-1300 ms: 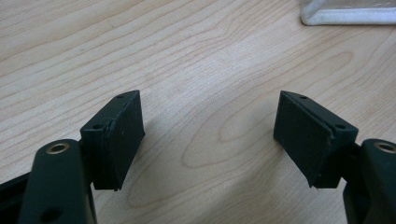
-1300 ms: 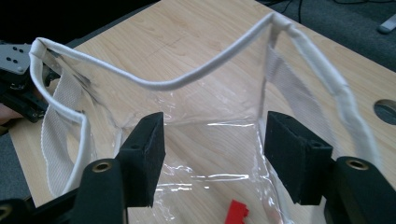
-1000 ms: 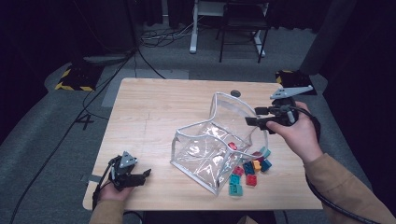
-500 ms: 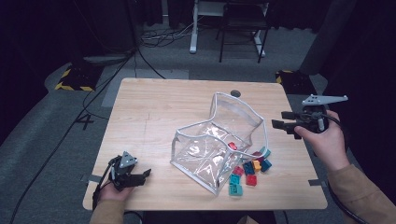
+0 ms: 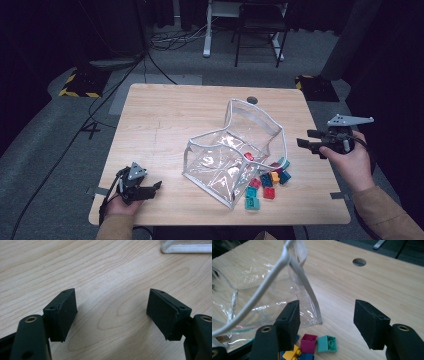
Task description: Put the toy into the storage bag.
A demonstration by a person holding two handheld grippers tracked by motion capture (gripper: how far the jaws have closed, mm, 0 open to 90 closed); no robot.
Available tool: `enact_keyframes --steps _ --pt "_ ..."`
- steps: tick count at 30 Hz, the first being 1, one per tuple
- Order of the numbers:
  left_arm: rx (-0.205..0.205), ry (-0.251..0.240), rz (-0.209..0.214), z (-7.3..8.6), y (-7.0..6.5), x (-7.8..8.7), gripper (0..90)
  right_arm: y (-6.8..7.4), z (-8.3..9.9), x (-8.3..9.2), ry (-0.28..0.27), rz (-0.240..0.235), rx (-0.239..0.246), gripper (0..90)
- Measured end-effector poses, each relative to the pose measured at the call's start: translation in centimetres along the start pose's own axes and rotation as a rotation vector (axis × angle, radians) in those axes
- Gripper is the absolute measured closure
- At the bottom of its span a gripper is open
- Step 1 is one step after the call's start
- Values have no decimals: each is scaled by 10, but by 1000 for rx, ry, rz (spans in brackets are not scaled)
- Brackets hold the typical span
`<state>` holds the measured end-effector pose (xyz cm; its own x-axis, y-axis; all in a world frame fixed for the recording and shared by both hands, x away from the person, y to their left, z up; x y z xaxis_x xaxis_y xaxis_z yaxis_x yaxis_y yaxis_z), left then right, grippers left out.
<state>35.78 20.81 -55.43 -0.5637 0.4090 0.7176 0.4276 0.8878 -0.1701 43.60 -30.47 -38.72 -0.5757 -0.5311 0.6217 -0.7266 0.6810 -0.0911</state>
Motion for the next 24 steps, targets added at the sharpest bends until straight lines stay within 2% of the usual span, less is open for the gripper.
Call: enact_keyframes --steps 15,24 --pt "0 0 -1 0 0 0 247 2 57 -48 76 -15 -24 390" --pt "-1 1 -2 0 0 0 246 19 86 -63 120 -48 -20 391"
Point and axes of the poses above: each handheld gripper's, and its own axes: x roughly backward along the jaws, z roughly out of its underside, y roughly to its left, the point moved 7 cm from there along -x, roughly forward along the jaws, and after that the axes turned 12 degrees about x, right-handed, at the moved point
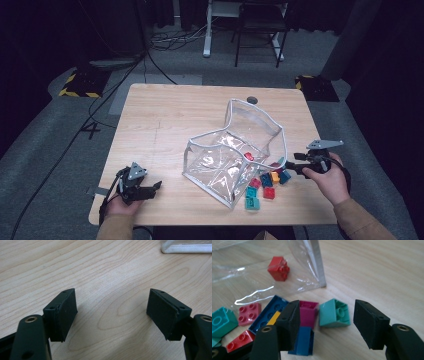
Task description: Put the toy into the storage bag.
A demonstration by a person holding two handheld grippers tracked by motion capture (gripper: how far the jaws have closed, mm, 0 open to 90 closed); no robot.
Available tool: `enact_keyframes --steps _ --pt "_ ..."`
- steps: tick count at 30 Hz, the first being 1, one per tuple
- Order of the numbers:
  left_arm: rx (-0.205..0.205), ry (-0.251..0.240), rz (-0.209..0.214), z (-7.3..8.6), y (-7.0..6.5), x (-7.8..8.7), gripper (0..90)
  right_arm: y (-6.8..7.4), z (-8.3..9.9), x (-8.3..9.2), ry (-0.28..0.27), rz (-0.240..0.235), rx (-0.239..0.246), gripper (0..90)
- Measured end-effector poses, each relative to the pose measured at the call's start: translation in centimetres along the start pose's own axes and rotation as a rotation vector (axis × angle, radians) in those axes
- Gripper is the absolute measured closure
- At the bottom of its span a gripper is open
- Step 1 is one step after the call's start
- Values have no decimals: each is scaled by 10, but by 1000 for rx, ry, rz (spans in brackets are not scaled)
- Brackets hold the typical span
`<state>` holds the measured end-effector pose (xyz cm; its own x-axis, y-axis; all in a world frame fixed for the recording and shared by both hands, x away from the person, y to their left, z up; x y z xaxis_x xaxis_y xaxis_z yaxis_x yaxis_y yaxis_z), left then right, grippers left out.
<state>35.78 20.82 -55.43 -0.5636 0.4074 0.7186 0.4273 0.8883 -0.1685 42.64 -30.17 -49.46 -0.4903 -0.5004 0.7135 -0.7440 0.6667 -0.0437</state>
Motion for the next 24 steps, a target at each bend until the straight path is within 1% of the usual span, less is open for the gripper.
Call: enact_keyframes --steps 5,11,15,19,20,24 --pt "0 0 0 0 0 0 246 11 16 -7 25 -17 12 394" --pt "0 0 -1 0 0 0 246 19 31 -14 47 -46 -2 393" --pt "0 0 -1 0 0 0 245 23 38 -16 52 -58 -11 391" --pt "1 0 -1 0 0 0 245 28 42 -19 58 -66 -2 395" --pt "0 0 -1 0 0 0 245 28 42 -20 52 -56 10 396" --pt "0 0 -1 0 0 0 245 31 42 -21 60 -42 44 399"
Point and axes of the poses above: each handheld gripper's, and its own axes: x roughly backward along the jaws, z roughly out of its underside, y roughly to its left, the point moved 7 cm from there along -x, roughly forward along the jaws, and after that the axes turned 12 degrees about x, right-handed, at the moved point
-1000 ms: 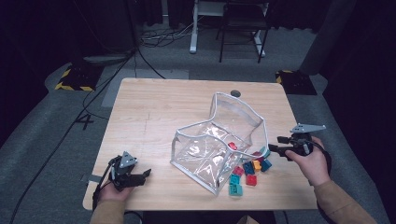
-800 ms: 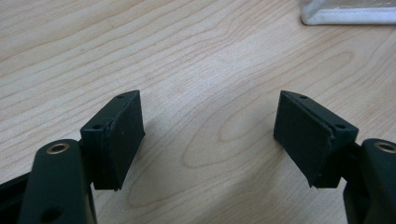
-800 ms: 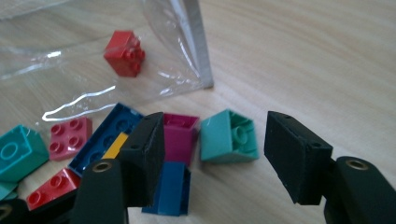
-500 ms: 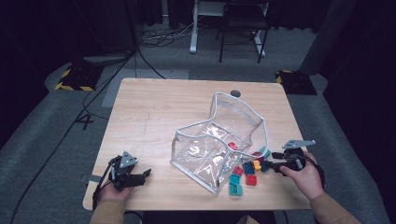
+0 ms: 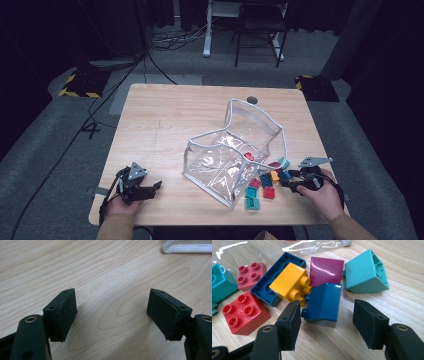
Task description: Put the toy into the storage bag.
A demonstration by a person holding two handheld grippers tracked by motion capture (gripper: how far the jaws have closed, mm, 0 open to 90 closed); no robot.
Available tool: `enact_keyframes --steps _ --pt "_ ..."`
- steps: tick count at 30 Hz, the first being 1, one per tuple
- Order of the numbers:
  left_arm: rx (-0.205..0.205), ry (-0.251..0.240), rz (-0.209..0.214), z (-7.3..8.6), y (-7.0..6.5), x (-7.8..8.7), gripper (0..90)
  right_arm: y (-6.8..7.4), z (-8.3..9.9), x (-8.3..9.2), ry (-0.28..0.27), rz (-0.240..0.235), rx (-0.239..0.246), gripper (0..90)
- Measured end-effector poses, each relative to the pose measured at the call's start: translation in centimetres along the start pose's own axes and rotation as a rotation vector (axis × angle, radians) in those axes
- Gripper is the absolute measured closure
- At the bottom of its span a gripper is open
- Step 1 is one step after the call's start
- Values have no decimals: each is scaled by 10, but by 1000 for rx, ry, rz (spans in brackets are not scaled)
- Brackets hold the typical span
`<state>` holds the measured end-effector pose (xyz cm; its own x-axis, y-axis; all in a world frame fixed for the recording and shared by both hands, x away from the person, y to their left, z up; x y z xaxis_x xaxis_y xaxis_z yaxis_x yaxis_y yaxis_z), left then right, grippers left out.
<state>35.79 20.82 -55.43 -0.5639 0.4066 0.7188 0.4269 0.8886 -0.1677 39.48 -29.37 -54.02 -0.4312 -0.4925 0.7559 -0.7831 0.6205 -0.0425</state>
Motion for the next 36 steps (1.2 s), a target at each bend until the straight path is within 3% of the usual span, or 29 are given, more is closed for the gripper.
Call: enact_keyframes --steps 4,8,10,17,27,36 --pt "0 0 -1 0 0 0 245 4 -2 -2 6 22 50 417" --pt "0 0 -1 0 0 0 245 5 -2 -3 5 55 83 517" --pt "0 0 -1 0 0 0 245 5 -2 -3 2 58 79 561" --pt "0 0 -1 0 0 0 245 4 -2 0 11 63 75 572" --pt "0 0 -1 0 0 0 244 -3 -19 27 -39 71 56 572" --pt "0 0 -1 0 0 0 244 -8 -43 56 -115 79 53 571"
Point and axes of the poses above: each handheld gripper's, and its own axes: x roughly backward along the jaws, z roughly out of its underside, y roughly to its left, the point moved 7 cm from there along -x, roughly forward along the jaws, and after that the axes turned 12 degrees about x, right-handed, at the moved point
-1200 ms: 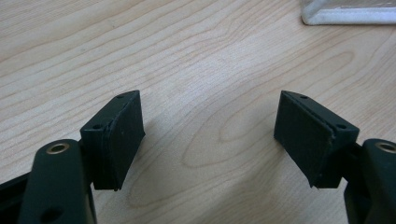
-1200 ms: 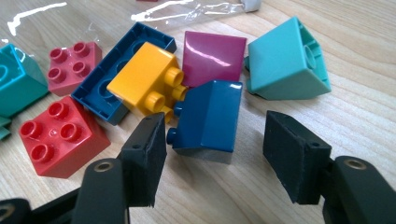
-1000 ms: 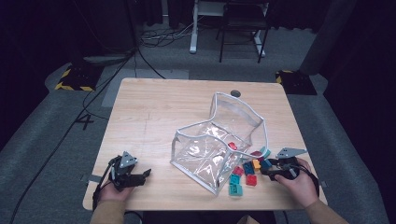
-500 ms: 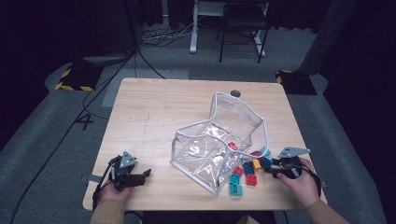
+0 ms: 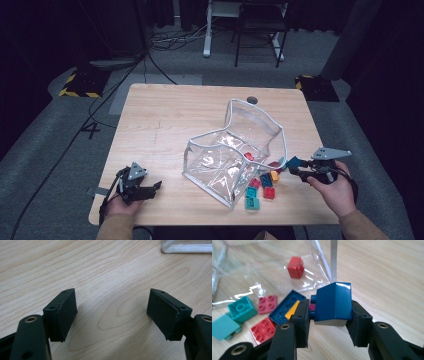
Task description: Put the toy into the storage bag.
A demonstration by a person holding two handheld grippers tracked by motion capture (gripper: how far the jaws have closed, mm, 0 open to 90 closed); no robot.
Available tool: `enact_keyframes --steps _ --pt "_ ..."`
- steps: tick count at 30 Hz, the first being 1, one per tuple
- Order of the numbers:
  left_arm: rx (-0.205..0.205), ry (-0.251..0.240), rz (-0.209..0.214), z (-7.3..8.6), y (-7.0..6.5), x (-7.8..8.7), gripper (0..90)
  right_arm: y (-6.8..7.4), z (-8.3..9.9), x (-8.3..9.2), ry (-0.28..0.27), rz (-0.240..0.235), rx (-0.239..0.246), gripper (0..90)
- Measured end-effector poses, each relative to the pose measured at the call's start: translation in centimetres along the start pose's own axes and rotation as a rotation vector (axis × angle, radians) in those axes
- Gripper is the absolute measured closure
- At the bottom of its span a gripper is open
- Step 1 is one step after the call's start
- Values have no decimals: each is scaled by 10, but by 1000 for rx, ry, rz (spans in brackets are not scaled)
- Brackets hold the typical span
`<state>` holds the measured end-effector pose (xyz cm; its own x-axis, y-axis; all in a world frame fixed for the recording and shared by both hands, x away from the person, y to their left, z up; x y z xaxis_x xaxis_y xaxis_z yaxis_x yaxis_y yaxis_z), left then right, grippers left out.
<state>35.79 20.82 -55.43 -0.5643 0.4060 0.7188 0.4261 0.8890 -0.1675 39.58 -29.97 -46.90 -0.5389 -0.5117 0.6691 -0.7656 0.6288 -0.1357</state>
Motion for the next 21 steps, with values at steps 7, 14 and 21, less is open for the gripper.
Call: enact_keyframes --steps 7,14,21 --pt "0 0 0 0 0 0 245 -5 -19 17 -32 10 4 571" --pt "0 0 0 0 0 0 245 -12 -49 41 -95 35 22 572" --pt "0 0 0 0 0 0 244 -14 -70 55 -135 44 40 571"
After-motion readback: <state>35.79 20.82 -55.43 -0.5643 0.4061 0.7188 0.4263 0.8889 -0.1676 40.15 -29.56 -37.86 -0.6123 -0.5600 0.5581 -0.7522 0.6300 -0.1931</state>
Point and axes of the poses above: each handheld gripper's, and its own axes: x roughly backward along the jaws, z roughly out of its underside, y roughly to its left, the point moved 7 cm from there along -x, roughly forward along the jaws, and after that the axes turned 12 degrees about x, right-handed, at the moved point
